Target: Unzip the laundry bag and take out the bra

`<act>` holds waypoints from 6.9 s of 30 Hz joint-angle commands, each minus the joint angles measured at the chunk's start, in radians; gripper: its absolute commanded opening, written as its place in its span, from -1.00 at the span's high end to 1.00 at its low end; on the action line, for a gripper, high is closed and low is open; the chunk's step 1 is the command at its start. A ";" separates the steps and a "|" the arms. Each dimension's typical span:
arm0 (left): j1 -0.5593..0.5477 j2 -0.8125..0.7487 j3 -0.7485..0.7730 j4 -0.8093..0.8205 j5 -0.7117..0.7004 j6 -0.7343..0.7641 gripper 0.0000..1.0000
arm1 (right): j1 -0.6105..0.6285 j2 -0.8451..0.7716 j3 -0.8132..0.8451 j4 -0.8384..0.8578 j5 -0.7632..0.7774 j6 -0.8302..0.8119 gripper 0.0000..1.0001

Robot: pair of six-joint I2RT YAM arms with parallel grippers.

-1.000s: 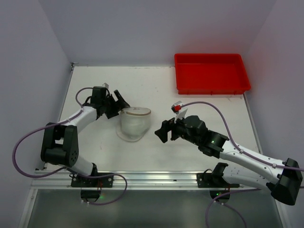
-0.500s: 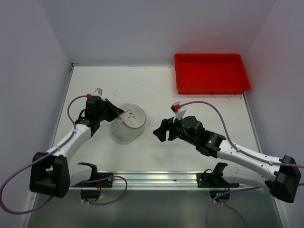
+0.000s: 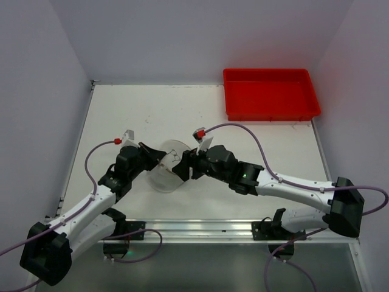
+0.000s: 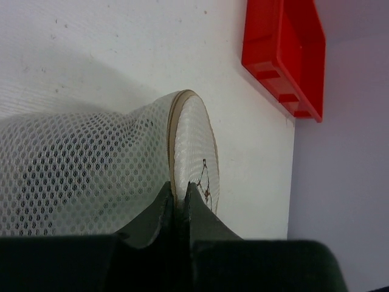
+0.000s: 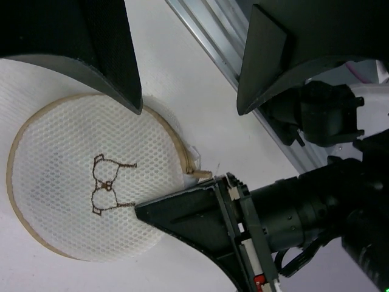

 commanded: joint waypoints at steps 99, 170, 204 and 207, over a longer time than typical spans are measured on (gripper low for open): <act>0.003 -0.094 -0.030 0.172 0.022 -0.072 1.00 | 0.032 0.130 0.095 -0.229 0.210 0.081 0.14; 0.112 0.092 0.281 -0.147 0.080 0.187 -0.91 | -0.112 0.248 0.161 -0.028 0.043 0.043 1.00; 0.130 0.399 0.423 -0.201 0.320 0.477 1.00 | -0.370 -0.054 -0.126 -0.131 -0.167 -0.191 1.00; 0.130 0.521 0.578 -0.217 0.349 0.523 0.85 | -0.312 -0.027 -0.097 -0.079 -0.199 -0.139 1.00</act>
